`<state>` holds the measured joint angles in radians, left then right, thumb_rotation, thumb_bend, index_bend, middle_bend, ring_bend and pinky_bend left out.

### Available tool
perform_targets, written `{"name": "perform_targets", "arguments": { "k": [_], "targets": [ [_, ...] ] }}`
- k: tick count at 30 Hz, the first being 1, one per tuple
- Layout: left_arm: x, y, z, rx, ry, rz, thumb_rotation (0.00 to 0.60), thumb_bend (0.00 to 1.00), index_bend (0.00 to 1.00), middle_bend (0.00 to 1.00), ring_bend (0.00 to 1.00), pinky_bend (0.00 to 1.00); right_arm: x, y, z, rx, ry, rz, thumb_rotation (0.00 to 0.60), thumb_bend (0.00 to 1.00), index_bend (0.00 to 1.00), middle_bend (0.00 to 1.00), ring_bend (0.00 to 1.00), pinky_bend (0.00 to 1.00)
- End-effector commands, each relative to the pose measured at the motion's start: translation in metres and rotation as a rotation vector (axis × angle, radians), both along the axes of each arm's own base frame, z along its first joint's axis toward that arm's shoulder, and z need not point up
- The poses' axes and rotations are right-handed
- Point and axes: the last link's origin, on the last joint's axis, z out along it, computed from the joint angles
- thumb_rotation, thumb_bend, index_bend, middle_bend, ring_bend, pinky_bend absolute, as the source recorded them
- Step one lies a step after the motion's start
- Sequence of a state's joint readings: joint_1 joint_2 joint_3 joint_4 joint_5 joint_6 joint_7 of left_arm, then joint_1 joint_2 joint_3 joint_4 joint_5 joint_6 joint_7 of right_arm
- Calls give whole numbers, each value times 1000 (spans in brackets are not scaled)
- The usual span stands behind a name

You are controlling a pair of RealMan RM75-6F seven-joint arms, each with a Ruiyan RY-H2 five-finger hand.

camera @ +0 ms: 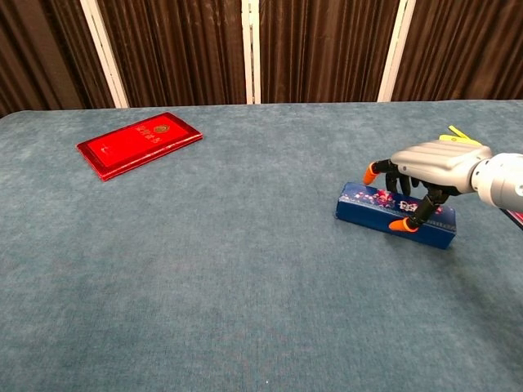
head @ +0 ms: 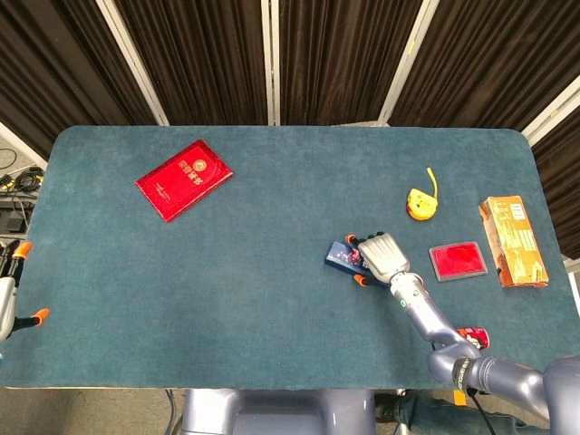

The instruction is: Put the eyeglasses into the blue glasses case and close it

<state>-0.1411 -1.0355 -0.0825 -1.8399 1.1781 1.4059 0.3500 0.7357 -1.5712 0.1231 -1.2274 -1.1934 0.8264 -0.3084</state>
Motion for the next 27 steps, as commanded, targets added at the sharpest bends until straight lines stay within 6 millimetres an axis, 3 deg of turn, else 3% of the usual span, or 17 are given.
{"name": "perform_targets", "arguments": {
  "k": [1, 9, 11, 13, 15, 16, 20, 27],
  "targets": [
    [0, 0, 0, 1, -1, -1, 600, 0, 0, 0, 0, 0, 0, 2, 0, 2, -2, 12, 600, 226, 255, 479, 427, 361],
    [1, -1, 1, 2, -4, -5, 600, 0, 0, 0, 0, 0, 0, 3, 0, 1, 3, 29, 600, 222, 255, 470, 428, 361],
    [1, -1, 1, 2, -8, -6, 600, 0, 0, 0, 0, 0, 0, 6, 0, 13, 4, 32, 600, 138, 148, 352, 352, 308],
    [2, -1, 2, 2, -10, -8, 600, 0, 0, 0, 0, 0, 0, 9, 3, 15, 2, 41, 600, 27, 25, 150, 190, 146],
    [3, -2, 2, 2, -14, -11, 600, 0, 0, 0, 0, 0, 1, 12, 9, 5, -4, 61, 600, 0, 0, 35, 71, 35],
    [3, -2, 3, 2, -16, -13, 600, 0, 0, 0, 0, 0, 2, 15, 15, -7, -10, 80, 600, 0, 0, 3, 20, 4],
    [5, -4, 5, 7, -27, -24, 600, 0, 0, 0, 0, 0, 2, 28, 39, -45, -37, 122, 600, 0, 0, 0, 0, 0],
    [13, -11, 12, 17, -57, -62, 600, 0, 0, 0, 0, 0, -21, 65, 113, -210, -68, 209, 600, 0, 0, 0, 0, 0]
  ]
}}
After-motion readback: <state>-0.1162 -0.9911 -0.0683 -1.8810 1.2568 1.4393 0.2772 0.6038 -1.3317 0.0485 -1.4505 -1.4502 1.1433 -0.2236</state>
